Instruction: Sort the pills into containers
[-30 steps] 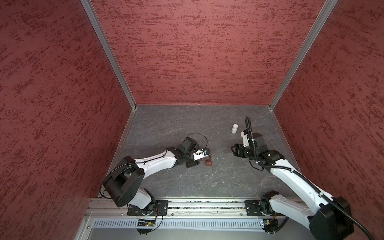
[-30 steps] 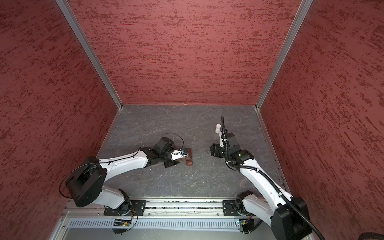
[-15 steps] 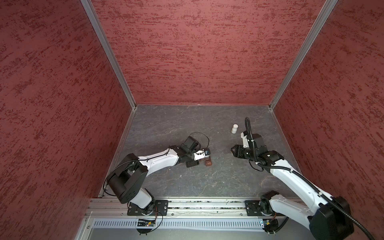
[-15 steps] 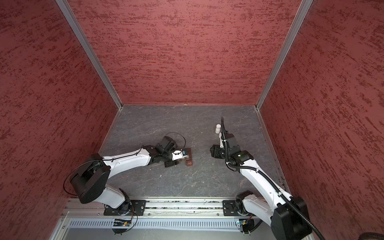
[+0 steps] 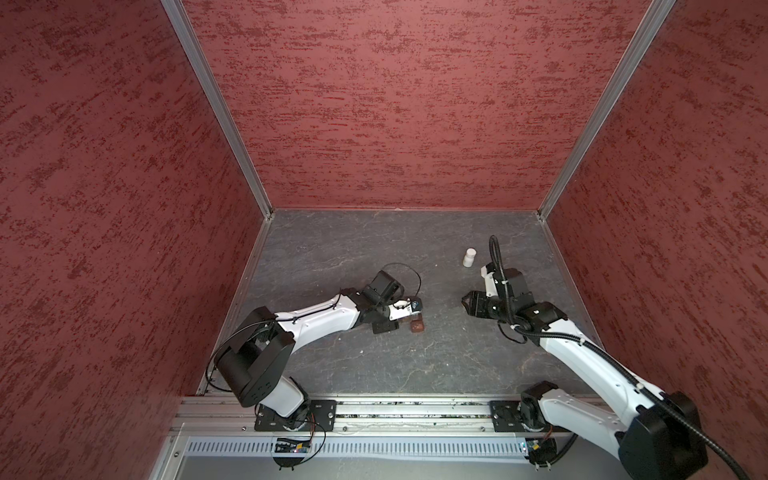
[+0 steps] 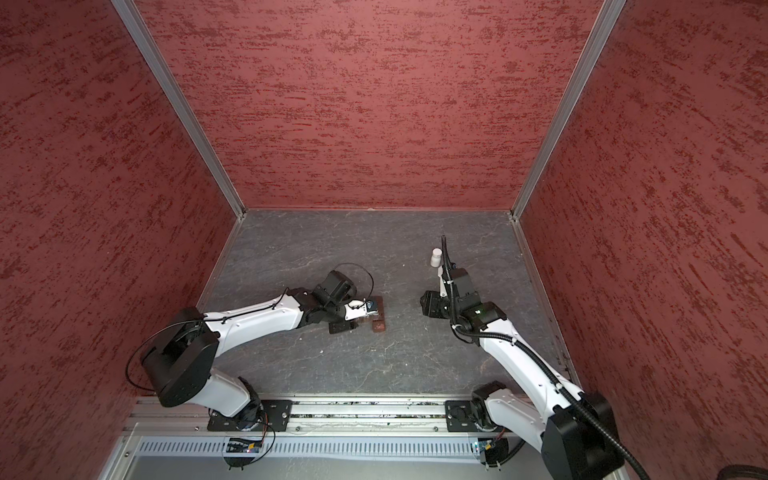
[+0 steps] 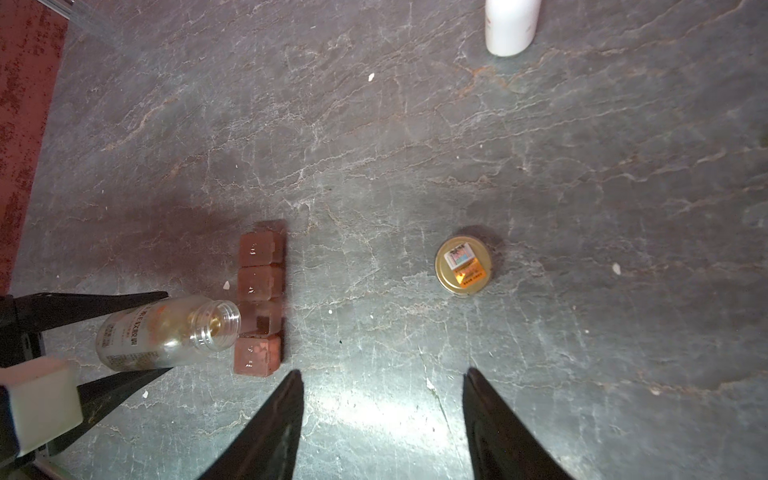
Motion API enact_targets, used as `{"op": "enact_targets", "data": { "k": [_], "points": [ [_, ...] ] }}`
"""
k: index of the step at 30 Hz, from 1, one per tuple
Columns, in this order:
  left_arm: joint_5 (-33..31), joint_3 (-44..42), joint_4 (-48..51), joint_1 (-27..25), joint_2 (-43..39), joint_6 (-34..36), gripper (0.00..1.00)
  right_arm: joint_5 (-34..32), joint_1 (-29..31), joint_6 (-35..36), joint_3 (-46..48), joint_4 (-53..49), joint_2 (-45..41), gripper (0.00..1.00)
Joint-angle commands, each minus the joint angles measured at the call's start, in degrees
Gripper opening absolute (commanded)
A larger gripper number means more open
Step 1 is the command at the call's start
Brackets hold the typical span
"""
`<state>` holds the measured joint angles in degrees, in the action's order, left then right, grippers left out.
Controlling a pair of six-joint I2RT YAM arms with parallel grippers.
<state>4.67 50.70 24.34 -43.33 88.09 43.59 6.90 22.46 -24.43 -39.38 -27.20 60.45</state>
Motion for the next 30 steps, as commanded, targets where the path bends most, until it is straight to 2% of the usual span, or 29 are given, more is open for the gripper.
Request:
{"op": "enact_targets", "data": {
  "k": [1, 16, 30],
  "points": [
    [-0.10, 1.30, 0.76, -0.58, 0.62, 0.79, 0.00, 0.49, 0.39, 0.56, 0.71, 1.70, 0.03, 0.62],
    [-0.80, 3.68, 3.20, -1.23, 2.59, 1.23, 0.00, 3.65, 0.40, 1.41, 2.24, 3.13, -0.24, 0.62],
    [-1.20, 4.67, 4.14, -1.32, 3.44, 1.71, 0.00, 24.28, 0.39, 4.09, 6.64, 12.64, 2.66, 0.54]
  ]
}}
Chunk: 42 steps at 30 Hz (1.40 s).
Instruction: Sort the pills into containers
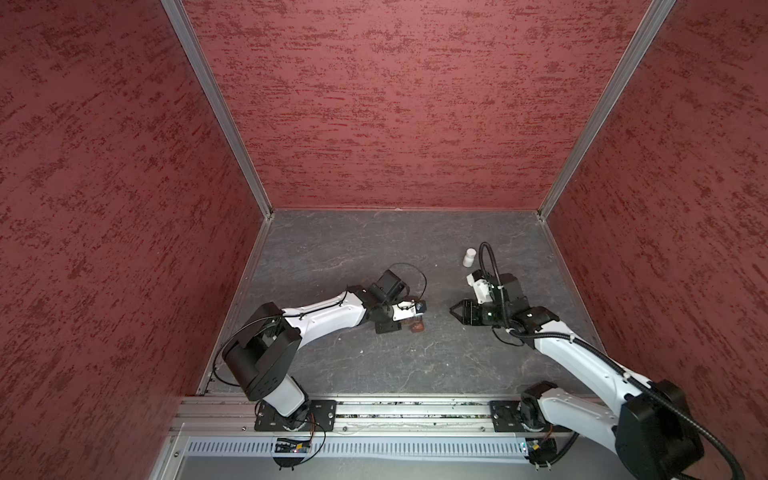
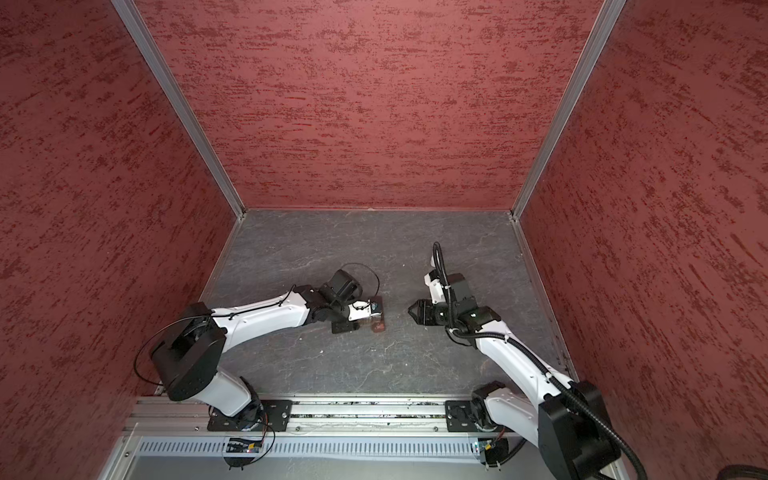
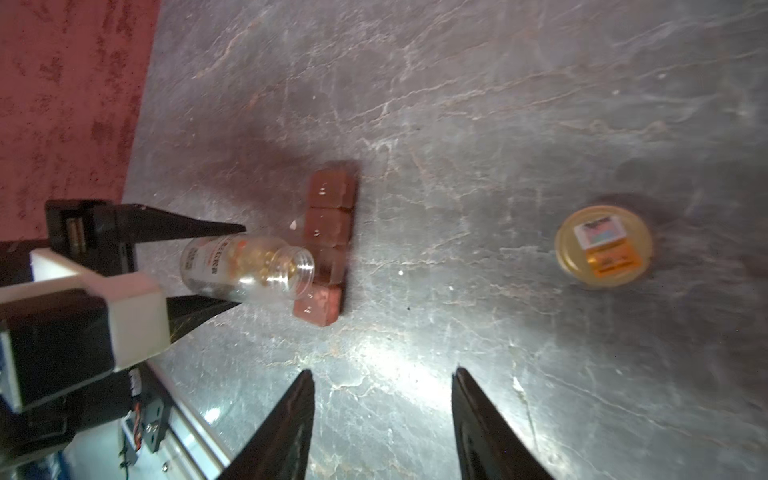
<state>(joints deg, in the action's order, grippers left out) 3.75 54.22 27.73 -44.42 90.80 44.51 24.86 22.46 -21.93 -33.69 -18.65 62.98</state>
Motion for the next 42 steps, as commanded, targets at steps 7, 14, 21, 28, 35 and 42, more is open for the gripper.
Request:
{"op": "enact_targets", "data": {
  "k": [7, 14, 21, 28, 35, 42],
  "points": [
    [-0.36, 1.59, 1.10, -0.23, 1.10, 0.97, 0.00, 10.80, 0.37, 1.04, 2.14, 6.19, 0.12, 0.52],
    [-1.19, 2.50, 2.36, -0.69, 1.35, 1.17, 0.00, 11.35, 0.39, 0.66, 2.66, 5.54, 0.48, 0.51],
    [-2.42, 4.44, 4.60, -1.26, 2.58, 1.45, 0.00, 11.52, 0.78, 0.66, 2.84, 5.31, 1.98, 0.50],
    [-3.74, 6.14, 7.25, -1.73, 3.06, 1.54, 0.00, 10.99, 1.78, 0.88, 2.75, 5.34, 3.18, 0.49],
    [-5.31, 7.91, 9.87, -2.73, 4.46, 1.78, 0.00, 9.15, 2.36, 1.45, 2.40, 4.08, 4.08, 0.50],
    [-6.58, 8.90, 11.30, -3.04, 4.83, 1.92, 0.00, 8.80, 2.72, 1.57, 2.34, 4.04, 4.17, 0.49]
  ]
}}
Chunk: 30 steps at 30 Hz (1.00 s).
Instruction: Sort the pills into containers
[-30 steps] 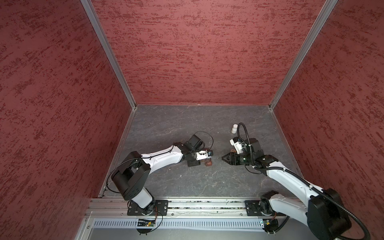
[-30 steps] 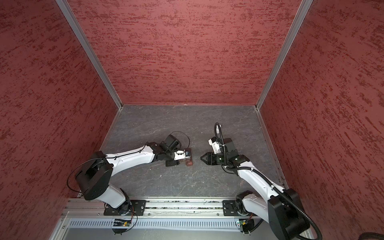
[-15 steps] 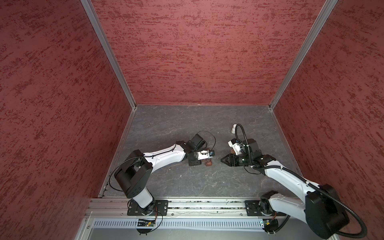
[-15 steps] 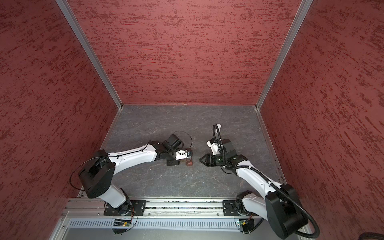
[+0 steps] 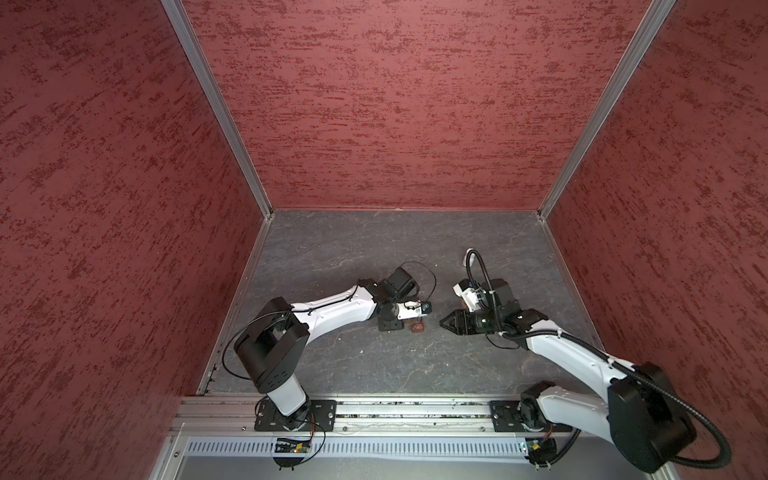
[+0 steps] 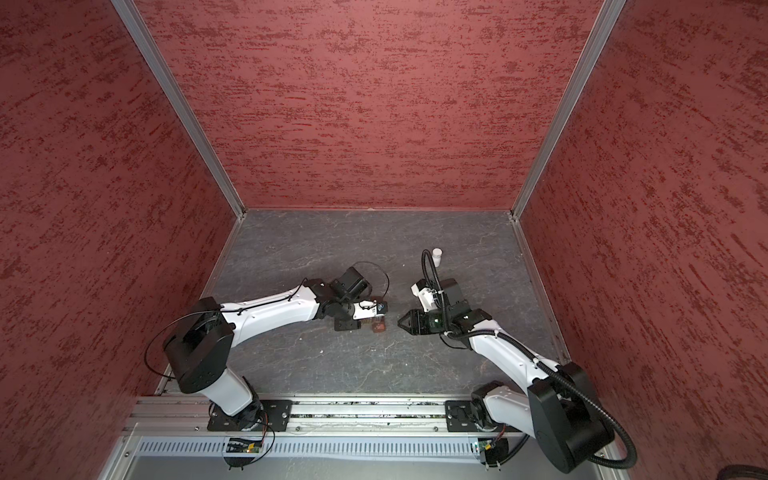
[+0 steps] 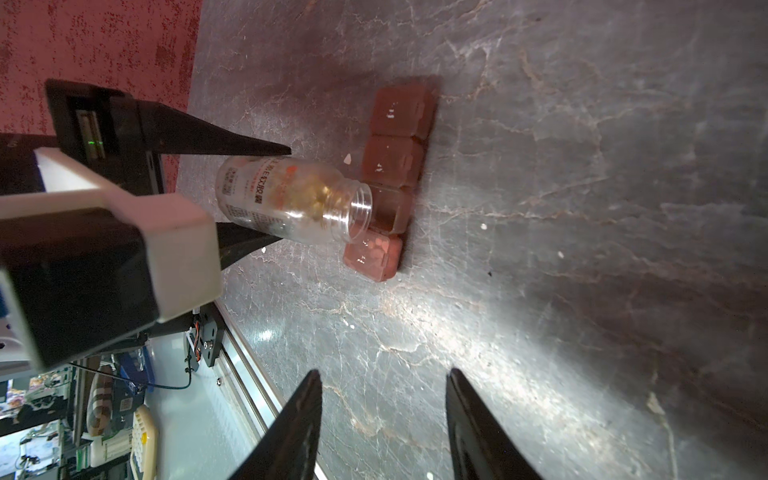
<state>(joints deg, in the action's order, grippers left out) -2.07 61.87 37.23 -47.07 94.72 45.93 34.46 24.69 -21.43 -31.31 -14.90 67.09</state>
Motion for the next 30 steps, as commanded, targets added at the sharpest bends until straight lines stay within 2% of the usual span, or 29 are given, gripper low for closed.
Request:
{"op": "enact_targets", "data": {
  "k": [1, 30],
  "points": [
    [-0.79, 1.40, 1.96, -0.43, 0.92, 0.63, 0.00, -0.84, 0.53, 1.04, -0.02, 0.23, 0.14, 0.49],
    [-2.95, 7.72, 7.44, -1.92, 3.76, 3.11, 0.00, -0.88, 0.72, 1.13, -0.15, 0.30, 0.32, 0.50]
  ]
}}
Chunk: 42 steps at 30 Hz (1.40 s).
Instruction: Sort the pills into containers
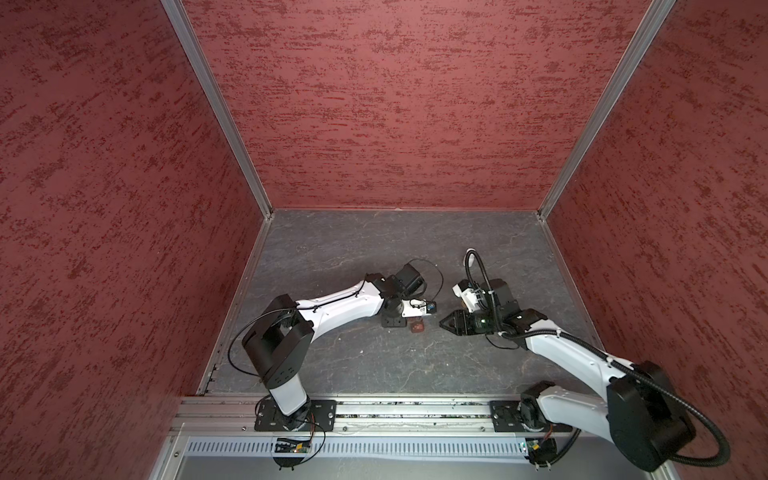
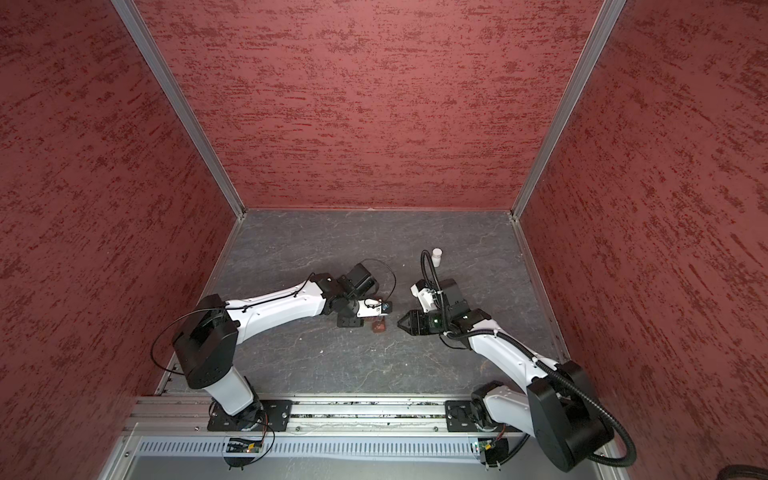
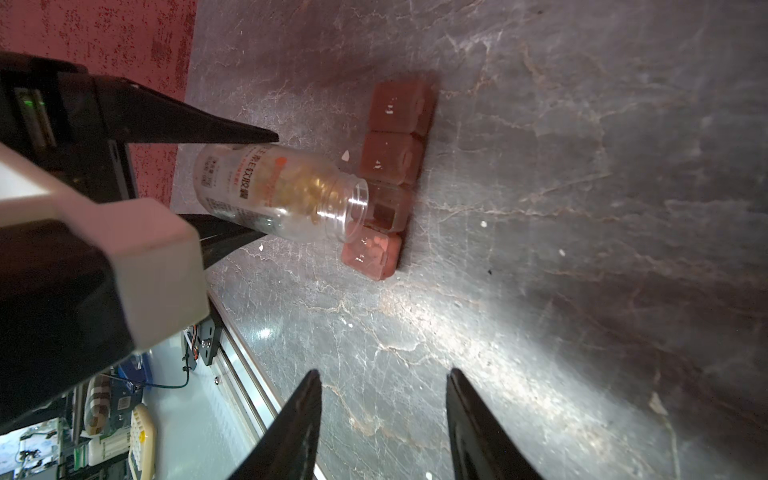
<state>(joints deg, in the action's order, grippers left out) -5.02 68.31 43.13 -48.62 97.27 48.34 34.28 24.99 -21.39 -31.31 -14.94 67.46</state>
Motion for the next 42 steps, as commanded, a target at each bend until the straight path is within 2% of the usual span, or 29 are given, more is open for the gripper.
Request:
{"op": "enact_targets", "data": {
  "k": [1, 10, 42],
  "points": [
    [0.00, 1.38, 1.77, -0.42, 1.33, 0.66, 0.00, -0.71, 0.41, 1.08, -0.23, 0.30, -0.05, 0.50],
    [0.53, 2.85, 3.08, -0.57, 1.94, 0.76, 0.00, -0.66, 0.48, 1.06, -0.15, 0.33, -0.07, 0.50],
    [-3.51, 6.22, 7.14, -1.65, 4.68, 1.81, 0.00, -0.70, 0.49, 1.17, -0.07, 0.14, -0.23, 0.50]
  ]
}}
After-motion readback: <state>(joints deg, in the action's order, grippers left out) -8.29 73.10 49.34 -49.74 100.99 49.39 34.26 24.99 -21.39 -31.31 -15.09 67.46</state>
